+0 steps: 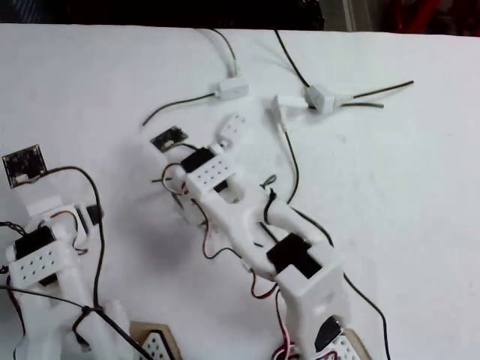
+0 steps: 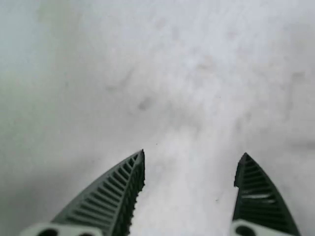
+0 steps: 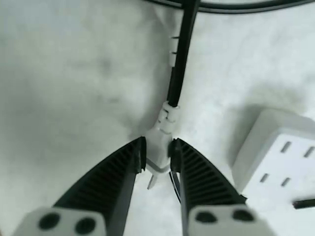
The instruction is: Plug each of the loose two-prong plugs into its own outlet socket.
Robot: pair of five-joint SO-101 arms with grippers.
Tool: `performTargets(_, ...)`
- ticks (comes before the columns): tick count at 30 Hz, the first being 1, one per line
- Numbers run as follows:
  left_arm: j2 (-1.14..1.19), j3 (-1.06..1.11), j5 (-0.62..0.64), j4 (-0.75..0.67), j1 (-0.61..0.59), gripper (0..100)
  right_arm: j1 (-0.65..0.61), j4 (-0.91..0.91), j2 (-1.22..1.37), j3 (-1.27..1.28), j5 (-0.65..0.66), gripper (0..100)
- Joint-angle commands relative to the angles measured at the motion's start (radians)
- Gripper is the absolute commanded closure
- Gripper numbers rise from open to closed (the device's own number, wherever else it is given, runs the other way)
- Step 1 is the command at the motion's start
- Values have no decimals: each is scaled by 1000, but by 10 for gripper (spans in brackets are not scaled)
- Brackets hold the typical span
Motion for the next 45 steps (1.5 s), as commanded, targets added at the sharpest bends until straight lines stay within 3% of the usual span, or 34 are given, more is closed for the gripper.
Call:
performTargets(1, -28, -58, 5, -20, 16, 706, -48, 7, 27, 5, -6, 943)
performTargets(19, -28, -58, 5, -20, 16, 706, -99, 113, 128, -104, -6, 905)
performTargets(25, -28, -58, 5, -20, 16, 706, -107, 170, 140, -160, -8, 944)
performTargets(31, -28, -58, 5, -20, 16, 706, -131, 209, 140, -167, -57, 865)
performTargets(38, -28, -58, 5, -20, 16, 706, -131, 211, 142, -164, -69, 865)
performTargets(45, -28, -58, 5, -20, 16, 706, -128, 294, 113, -199, -61, 968)
